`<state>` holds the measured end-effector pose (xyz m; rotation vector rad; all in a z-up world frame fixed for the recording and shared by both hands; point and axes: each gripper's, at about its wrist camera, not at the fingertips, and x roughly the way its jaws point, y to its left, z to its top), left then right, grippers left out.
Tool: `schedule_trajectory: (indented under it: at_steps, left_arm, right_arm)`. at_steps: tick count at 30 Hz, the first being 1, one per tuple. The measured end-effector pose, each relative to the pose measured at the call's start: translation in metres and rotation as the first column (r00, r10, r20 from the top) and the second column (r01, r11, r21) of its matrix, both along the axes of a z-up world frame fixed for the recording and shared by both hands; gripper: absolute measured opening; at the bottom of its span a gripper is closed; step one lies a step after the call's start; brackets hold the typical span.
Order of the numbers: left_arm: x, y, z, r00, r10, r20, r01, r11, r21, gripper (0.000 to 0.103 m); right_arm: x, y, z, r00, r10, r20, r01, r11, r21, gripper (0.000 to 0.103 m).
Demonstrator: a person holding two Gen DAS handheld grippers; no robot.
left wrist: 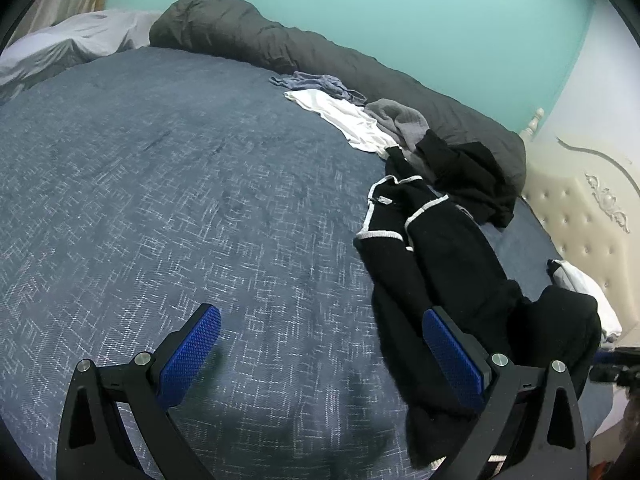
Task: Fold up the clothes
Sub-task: 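Lay the black pants flat on the sheet, dragging them with the right tool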
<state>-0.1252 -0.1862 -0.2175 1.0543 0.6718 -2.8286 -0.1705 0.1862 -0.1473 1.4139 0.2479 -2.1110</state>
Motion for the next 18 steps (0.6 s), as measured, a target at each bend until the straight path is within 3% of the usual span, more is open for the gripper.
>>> schedule_trajectory:
  at_steps: [3, 5, 11, 18]
  left_arm:
    - [0.000, -0.001, -0.001, 1.000, 0.002, 0.002, -0.002, 1.000, -0.001, 0.103]
    - [0.000, -0.002, -0.001, 1.000, 0.004, 0.003, -0.004, 1.000, -0.003, 0.103]
    - [-0.002, -0.003, -0.003, 1.000, 0.004, 0.008, -0.004, 1.000, -0.005, 0.103]
    - [-0.002, -0.007, -0.007, 1.000, 0.008, 0.016, -0.008, 1.000, -0.004, 0.103]
  right_arm:
    - [0.000, -0.013, -0.011, 0.999, 0.033, -0.003, -0.033, 0.999, 0.021, 0.056]
    - [-0.004, -0.015, -0.014, 0.999, 0.036, -0.012, -0.036, 0.999, 0.006, 0.039]
    - [-0.017, -0.012, -0.015, 1.000, 0.022, 0.001, -0.022, 0.998, -0.057, 0.012]
    - [-0.044, -0.001, 0.018, 0.992, -0.073, -0.099, 0.062, 0.992, -0.109, 0.008]
